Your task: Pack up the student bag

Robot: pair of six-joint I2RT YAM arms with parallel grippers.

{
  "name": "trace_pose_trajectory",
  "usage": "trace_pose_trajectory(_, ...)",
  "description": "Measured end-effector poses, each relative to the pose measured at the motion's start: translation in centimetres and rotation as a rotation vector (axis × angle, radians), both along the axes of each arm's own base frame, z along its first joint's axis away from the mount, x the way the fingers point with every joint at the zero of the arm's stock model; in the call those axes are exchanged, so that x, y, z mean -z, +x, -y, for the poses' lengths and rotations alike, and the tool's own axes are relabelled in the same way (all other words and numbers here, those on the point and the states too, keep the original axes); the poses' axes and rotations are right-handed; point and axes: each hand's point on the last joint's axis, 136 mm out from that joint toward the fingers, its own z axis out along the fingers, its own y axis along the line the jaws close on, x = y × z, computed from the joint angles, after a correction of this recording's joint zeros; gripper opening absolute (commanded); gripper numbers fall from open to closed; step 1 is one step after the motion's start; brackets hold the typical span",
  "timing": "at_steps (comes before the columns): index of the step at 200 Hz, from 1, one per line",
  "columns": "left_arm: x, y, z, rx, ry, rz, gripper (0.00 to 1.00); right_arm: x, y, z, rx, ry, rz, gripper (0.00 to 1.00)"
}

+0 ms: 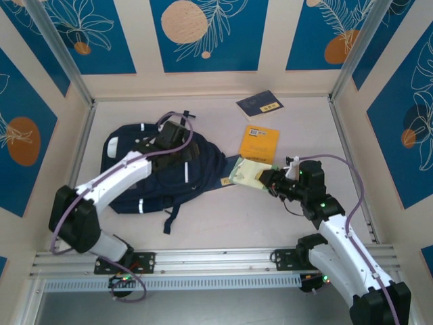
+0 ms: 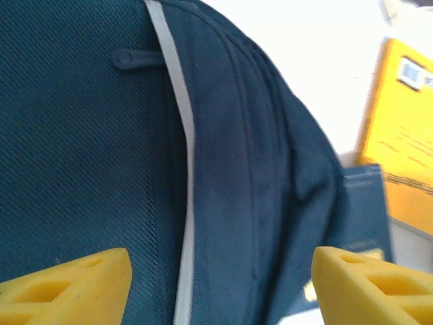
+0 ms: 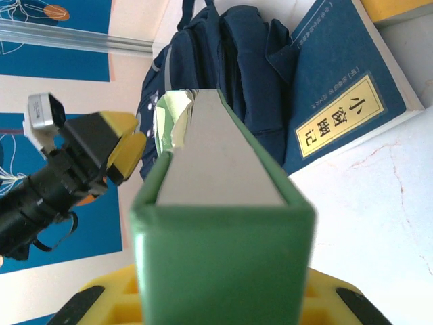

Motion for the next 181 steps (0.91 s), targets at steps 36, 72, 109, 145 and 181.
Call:
trace_pose_trajectory(36,3.1,2.8,0.3,0.002,0.090,-0.049,0.43,0.4,-0.1,0.0,-0.001,0.000,-0.004,0.00)
trace_pose_trajectory(72,7.4,3.1,1.4,0.034,0.108,-0.147,0.18,1.2,-0.3,0.1,0.001,-0.005,-0.023,0.00)
trace_pose_trajectory(109,7.7,2.8,1.9,0.071,0.091,-0.168,0.00,1.1,-0.3,0.3,0.002,-0.010,-0.011,0.00)
trace_pose_trajectory(145,4.5,1.9,1.8,0.112,0.048,-0.121,0.00,1.1,-0.3,0.3,0.002,-0.011,-0.008,0.00)
trace_pose_trajectory(181,-0.6,-0.7,1.4,0.208,0.018,-0.058,0.00,1.9,0.1,0.2,-0.006,-0.026,-0.029,0.00)
